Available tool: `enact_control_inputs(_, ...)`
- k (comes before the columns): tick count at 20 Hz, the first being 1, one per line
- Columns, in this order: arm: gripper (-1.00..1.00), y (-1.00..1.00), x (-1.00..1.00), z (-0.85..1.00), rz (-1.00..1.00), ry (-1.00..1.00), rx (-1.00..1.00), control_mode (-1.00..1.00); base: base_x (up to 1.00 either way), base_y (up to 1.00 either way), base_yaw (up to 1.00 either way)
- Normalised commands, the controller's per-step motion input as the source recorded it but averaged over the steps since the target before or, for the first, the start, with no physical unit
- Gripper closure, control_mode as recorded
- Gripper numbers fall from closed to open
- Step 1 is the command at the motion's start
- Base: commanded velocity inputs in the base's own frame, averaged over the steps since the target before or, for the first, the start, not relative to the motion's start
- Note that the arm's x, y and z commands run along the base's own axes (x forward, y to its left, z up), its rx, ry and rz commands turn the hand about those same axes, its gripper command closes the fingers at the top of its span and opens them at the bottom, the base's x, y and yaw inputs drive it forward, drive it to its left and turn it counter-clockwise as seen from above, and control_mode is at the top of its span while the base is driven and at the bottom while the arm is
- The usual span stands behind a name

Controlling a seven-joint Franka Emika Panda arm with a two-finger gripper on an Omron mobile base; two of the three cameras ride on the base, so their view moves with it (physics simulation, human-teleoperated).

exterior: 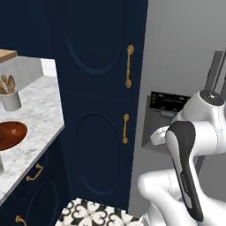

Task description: Grab a lemon wedge from the fridge and one ice cube from the ice bowl, and put them in the glass of lemonade.

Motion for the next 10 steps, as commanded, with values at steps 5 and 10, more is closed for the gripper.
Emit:
enact_control_inputs(5, -1.00, 0.00, 0.00, 0.00, 0.00, 0.00, 0.00, 1.00, -0.43, -0.17, -0.52)
enact_control_inputs(10, -1.00, 0.00, 0.00, 0.00, 0.00, 0.00, 0.00, 1.00, -0.43, 0.00, -0.52)
